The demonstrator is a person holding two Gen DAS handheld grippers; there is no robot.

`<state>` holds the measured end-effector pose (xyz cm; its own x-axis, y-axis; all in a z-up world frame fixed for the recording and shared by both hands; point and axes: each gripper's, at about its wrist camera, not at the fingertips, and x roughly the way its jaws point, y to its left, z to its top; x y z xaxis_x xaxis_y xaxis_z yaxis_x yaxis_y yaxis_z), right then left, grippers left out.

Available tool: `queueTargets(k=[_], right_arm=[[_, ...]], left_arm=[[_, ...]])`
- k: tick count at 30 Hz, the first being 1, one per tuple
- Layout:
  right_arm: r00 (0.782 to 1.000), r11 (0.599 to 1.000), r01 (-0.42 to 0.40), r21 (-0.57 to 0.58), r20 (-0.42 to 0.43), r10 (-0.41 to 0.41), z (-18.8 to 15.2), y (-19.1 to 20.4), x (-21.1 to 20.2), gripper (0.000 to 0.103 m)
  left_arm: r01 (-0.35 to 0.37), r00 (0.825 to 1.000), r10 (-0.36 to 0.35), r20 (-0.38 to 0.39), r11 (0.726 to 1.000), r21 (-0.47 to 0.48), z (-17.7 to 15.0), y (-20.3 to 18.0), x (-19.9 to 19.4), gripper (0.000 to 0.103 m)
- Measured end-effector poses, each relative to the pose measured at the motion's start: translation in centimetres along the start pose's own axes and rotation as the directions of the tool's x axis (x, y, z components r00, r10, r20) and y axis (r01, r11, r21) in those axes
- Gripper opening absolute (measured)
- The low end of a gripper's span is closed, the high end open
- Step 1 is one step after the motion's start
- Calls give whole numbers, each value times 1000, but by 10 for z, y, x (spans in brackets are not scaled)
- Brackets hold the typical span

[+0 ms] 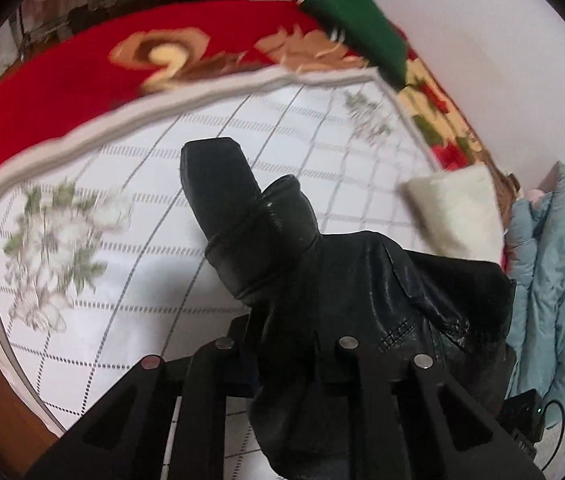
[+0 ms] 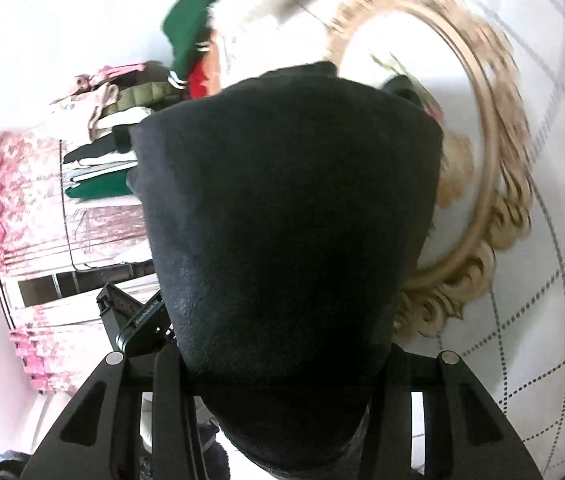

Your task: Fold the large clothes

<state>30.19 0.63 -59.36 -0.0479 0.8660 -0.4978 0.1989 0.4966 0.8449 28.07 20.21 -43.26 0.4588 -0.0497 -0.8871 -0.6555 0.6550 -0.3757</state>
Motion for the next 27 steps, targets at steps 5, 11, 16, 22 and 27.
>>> queueTargets(k=[5,11,16,22,27], right_arm=[[1000,998,-17,-58,1,17,44,60,-28,45],[998,986,-57,-159,5,59,137,147,-55,45],[994,968,-110,-224,0,113,248,191,-80,45],[998,982,-59,-177,-5,59,389,141,-113,45],[996,994,84,-65,-33,-86,470,67,-134,48]], left_arm=[[23,999,-25,41,999,31,44,-48,-22,14],[66,989,-70,128,997,35,109,-120,-32,14],[105,973,-117,198,992,71,158,-191,-6,14],[135,982,-149,119,984,120,157,-261,113,14],[65,997,-58,-41,979,194,115,-283,217,15]])
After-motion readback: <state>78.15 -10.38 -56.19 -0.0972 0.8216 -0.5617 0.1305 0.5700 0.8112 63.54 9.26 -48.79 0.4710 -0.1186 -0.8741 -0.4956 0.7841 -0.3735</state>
